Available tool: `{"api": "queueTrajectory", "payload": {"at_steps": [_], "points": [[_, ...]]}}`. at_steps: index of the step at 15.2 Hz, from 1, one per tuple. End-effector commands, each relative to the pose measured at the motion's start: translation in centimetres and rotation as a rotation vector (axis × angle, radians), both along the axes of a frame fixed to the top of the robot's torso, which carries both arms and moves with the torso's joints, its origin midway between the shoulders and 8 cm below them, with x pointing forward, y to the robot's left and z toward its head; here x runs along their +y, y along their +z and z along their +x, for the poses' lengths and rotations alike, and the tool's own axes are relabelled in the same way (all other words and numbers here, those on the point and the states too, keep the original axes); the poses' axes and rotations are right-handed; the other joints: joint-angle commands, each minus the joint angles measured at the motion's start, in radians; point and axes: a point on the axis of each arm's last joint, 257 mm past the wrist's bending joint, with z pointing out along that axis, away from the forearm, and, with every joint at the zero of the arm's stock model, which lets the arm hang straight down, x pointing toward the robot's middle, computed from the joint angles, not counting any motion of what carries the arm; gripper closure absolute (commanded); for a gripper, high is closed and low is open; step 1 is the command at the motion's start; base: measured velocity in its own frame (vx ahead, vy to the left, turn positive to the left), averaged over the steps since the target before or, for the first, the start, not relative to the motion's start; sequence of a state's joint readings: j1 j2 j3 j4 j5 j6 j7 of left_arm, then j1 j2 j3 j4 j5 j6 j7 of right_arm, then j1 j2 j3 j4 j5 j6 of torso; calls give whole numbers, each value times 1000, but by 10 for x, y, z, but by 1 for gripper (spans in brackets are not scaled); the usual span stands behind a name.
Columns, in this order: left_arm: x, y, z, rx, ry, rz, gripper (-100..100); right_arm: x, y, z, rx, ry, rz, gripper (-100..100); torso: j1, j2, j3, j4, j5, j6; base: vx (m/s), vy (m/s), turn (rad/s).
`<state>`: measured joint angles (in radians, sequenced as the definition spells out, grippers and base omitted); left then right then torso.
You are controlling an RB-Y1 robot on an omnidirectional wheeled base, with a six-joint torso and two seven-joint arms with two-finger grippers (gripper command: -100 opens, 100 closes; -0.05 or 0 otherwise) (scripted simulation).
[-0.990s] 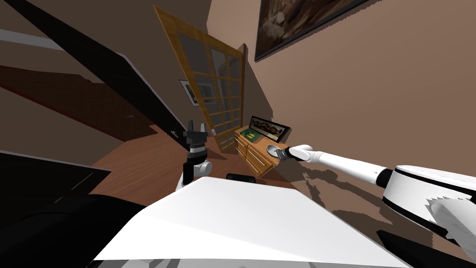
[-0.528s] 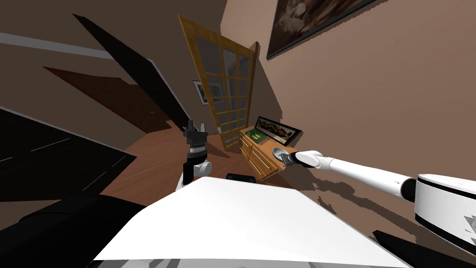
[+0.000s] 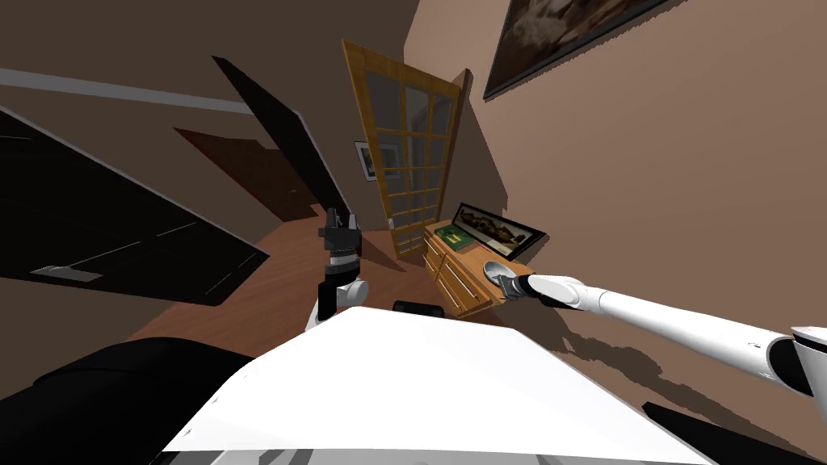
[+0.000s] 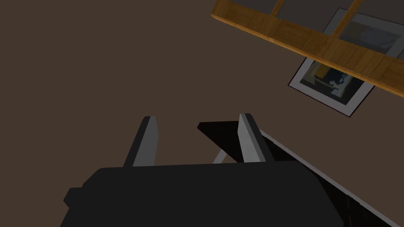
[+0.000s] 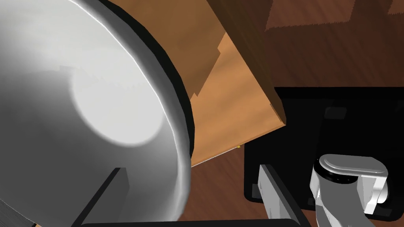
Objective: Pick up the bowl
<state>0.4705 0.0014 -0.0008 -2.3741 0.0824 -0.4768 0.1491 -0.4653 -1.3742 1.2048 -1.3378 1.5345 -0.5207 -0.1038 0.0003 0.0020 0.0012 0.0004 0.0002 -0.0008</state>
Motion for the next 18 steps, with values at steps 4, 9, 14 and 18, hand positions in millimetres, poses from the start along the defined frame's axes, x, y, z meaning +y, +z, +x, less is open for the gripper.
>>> {"api": "queueTrajectory", "payload": {"at_steps": [4, 9, 14, 18], "points": [[0, 0, 0, 0, 0, 0, 0, -28, -4, -28, -6, -67, 6, -100, -1, -1, 0, 0, 0, 1, -13, 3, 88], [0, 0, 0, 0, 0, 0, 0, -47, -9, -57, 2, -149, 20, -100, 0, 0, 0, 0, 0, 0, -26, 10, 306], [0, 0, 0, 0, 0, 0, 0, -91, -3, -98, -8, -233, -28, -100, 0, 0, 0, 0, 0, 1, -22, 10, 229], [0, 0, 0, 0, 0, 0, 0, -116, 1, -124, -14, -302, -54, -100, 0, 0, 0, 0, 0, 0, -26, 15, 290]]}}
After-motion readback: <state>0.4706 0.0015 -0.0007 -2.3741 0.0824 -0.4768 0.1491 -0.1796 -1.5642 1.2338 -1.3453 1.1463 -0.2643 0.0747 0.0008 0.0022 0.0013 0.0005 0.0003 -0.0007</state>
